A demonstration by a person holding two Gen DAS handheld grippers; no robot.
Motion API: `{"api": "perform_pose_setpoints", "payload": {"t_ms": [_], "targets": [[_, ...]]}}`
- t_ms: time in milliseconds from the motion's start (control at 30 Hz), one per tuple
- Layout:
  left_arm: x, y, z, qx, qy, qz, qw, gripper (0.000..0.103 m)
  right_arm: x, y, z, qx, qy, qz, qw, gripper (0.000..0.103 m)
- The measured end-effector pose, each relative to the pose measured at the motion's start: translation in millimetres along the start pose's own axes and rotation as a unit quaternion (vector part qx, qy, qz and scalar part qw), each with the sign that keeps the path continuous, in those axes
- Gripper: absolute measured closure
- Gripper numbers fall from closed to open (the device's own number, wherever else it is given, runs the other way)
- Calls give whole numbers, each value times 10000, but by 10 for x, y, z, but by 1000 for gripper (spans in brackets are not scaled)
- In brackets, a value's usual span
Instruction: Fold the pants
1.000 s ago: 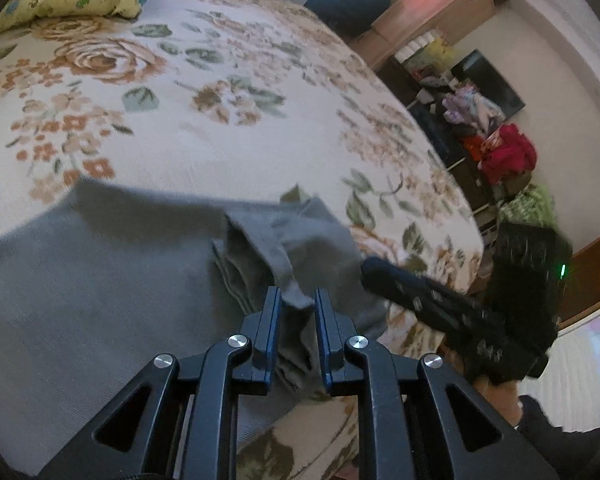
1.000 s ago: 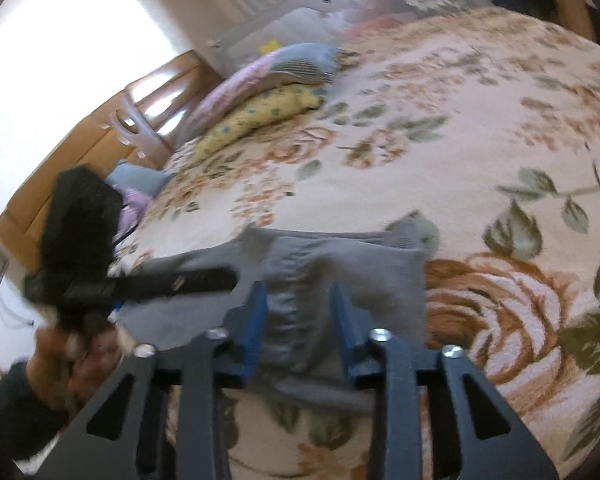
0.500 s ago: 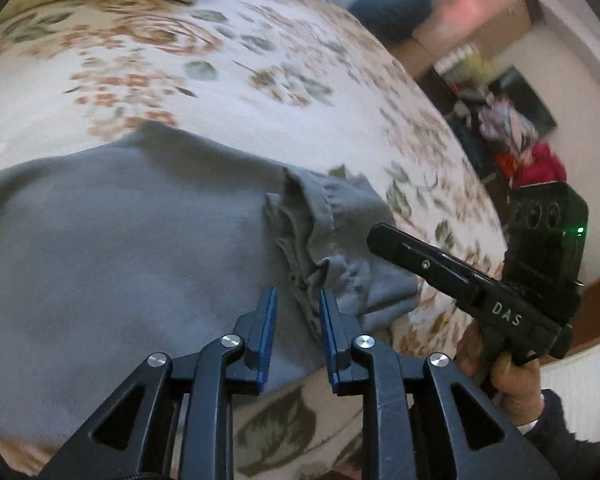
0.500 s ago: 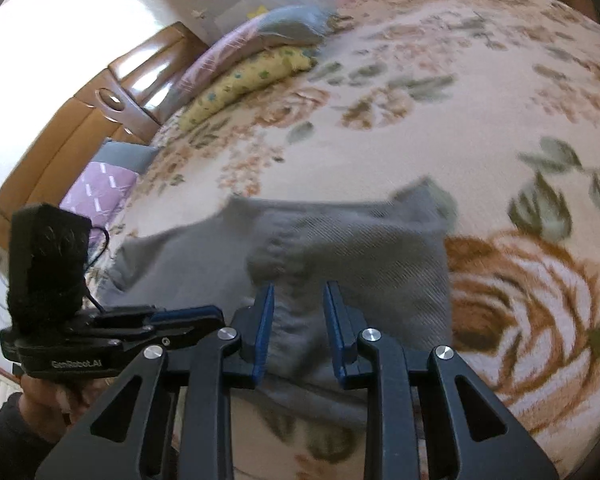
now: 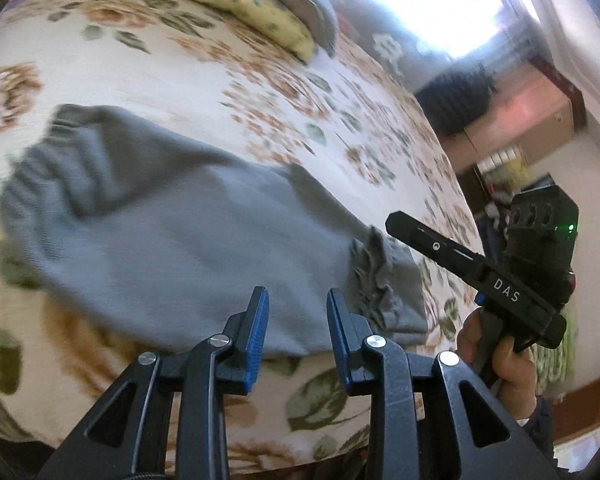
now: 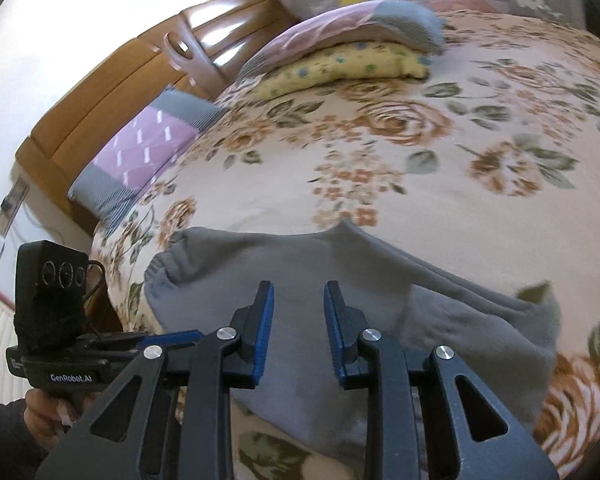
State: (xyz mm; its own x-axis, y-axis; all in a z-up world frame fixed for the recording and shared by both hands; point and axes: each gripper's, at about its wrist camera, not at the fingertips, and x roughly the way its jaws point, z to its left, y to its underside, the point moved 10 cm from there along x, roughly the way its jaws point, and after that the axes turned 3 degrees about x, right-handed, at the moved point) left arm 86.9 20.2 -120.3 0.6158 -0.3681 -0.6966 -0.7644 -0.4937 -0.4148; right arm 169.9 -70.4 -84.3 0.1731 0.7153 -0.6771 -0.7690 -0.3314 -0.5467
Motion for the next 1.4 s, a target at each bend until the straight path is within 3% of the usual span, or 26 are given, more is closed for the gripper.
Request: {"api": "perform_pose_setpoints", "payload": {"t_ms": [133,300,567,800,1067,1333,1400], "targets": [[-194,-28,231,-332,-140,-333,9988,63,157,-32,201,-231,-98,186,9995,75],[-356,-101,516,-714,-267,-614,9952,63,326,-53,405,-448,-222,387,9980,61],[-542,-165,868,-1163,-431,-928,9879,58,596,-148,699,-802,-323,617,9943,60],[-460,-172,1027,-1400,-376,-872,9856,58,924,-231,973,-1186,-407,915,9879,59],[-503,-164,1102,-1729,55,-1012,9797,58,1347,-288,1313,-1742,-562,1374,9734,56],[-547,-143,1142,-1854,13,-1081,9767,55,1752,-336,1613,-2318,-573,1816,9540,54],[-600,-151,1155,-1901,-46,-1170,9748,44,1818,-320,1675,-2423,-589,1912,9493,53]]}}
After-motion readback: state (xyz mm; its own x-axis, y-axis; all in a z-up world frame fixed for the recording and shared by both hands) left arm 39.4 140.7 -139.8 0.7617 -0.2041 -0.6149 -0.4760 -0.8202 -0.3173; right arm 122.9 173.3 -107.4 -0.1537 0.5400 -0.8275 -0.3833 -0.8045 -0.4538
